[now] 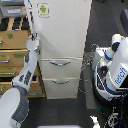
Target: Opening the fridge
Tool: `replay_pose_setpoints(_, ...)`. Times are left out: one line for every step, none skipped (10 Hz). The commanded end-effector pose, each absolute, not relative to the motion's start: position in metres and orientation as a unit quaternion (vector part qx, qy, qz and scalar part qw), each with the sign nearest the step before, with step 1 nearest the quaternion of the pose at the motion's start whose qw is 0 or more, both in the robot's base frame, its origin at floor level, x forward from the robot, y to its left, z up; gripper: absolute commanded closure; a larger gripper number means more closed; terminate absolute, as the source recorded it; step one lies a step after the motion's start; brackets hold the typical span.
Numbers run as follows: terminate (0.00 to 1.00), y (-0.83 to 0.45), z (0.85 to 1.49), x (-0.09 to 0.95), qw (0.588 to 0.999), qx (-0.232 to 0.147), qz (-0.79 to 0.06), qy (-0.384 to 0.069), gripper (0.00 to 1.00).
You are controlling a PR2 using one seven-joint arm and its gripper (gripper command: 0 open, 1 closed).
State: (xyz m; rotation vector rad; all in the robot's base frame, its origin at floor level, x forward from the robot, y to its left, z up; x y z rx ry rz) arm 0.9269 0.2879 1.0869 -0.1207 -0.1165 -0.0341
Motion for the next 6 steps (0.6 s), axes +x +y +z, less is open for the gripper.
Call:
replay_pose_setpoints(0.00, 0.231, 1.178, 0.673, 0.964, -0.038, -0.228, -0.132, 1.00)
replay_pose_setpoints(0.00, 0.225, 1.195, 0.633, 0.958, -0.035, -0.242, -0.147, 1.00)
replay_pose_setpoints(0.00, 0.204, 1.228, 0.553, 0.947, -0.031, -0.274, -0.167, 1.00)
replay_pose_setpoints(0.00, 0.144, 1.298, 0.413, 0.908, -0.054, -0.376, -0.174, 1.00)
replay_pose_setpoints(0.00, 0.112, 1.351, 0.321, 0.862, -0.123, -0.464, -0.163, 1.00)
replay_pose_setpoints(0.00, 0.103, 1.377, 0.259, 0.800, -0.189, -0.547, -0.159, 1.00)
